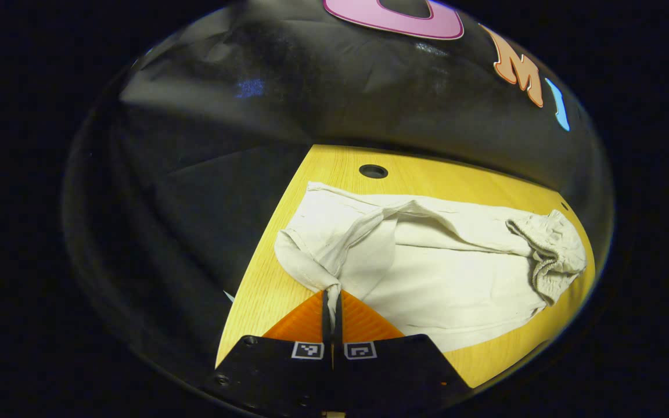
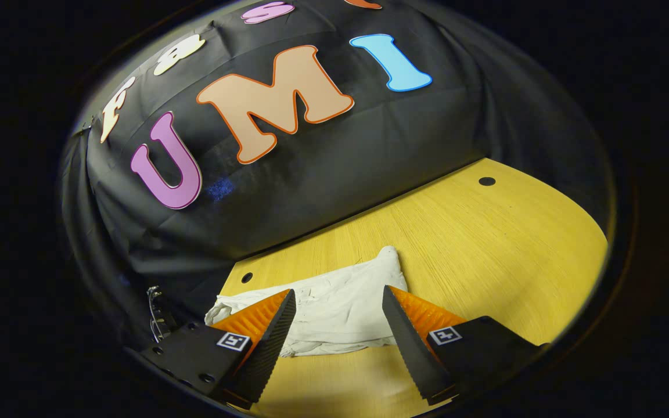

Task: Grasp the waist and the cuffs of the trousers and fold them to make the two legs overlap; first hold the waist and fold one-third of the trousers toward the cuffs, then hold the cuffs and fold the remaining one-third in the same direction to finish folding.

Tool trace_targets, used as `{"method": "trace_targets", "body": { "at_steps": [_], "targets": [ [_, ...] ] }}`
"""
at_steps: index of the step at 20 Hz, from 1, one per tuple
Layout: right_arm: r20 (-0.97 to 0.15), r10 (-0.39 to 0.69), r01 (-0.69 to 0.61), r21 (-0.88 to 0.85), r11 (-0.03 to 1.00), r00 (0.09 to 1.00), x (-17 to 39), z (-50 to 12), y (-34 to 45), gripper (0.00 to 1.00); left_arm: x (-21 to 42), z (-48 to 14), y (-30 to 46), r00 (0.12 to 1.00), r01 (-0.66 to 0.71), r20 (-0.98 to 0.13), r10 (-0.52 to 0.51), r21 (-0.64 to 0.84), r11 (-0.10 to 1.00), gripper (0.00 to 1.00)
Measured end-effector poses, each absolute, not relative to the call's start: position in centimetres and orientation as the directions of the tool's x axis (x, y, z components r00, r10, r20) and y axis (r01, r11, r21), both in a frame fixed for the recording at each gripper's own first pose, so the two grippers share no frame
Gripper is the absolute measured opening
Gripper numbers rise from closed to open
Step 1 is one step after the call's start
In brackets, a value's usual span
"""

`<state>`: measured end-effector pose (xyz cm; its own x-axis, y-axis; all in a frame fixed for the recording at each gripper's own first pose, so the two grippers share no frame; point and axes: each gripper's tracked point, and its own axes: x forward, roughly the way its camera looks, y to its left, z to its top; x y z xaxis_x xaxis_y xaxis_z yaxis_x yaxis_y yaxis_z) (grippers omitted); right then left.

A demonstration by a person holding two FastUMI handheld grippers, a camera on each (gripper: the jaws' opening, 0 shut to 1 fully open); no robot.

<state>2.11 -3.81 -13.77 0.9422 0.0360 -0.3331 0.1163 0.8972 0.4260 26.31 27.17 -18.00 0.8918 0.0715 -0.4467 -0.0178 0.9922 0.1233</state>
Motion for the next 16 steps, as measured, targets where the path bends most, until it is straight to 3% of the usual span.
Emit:
{"method": "trace_targets", "body": {
  "at_steps": [2,3,4,10,16],
  "targets": [
    [-0.336,0.033,0.116,0.416,0.902,0.941,1.7,-13.6,-4.4,0.96,26.3,-16.9,25.2,0.909,0.009,-0.416,0.023,0.075,0.997,0.0],
    [-0.336,0.034,0.114,0.411,0.904,0.941,1.5,-13.6,-4.7,0.9,26.2,-16.0,24.2,0.917,0.018,-0.398,0.003,0.05,0.999,0.0],
    [-0.339,0.036,0.111,0.405,0.907,0.94,1.5,-13.7,-4.9,0.96,26.2,-14.8,22.9,0.928,0.033,-0.373,-0.022,0.022,0.999,0.0],
    [-0.337,0.051,0.087,0.381,0.92,0.94,0.4,-13.4,-7.6,0.96,25.7,-8.7,11.7,0.95,0.175,-0.236,-0.203,-0.133,0.976,0.0],
    [-0.318,0.059,0.068,0.374,0.925,0.946,0.0,-12.6,-11.9,0.96,24.0,-4.1,-1.9,0.932,0.321,-0.165,-0.323,-0.038,0.946,0.0]
  ]
}}
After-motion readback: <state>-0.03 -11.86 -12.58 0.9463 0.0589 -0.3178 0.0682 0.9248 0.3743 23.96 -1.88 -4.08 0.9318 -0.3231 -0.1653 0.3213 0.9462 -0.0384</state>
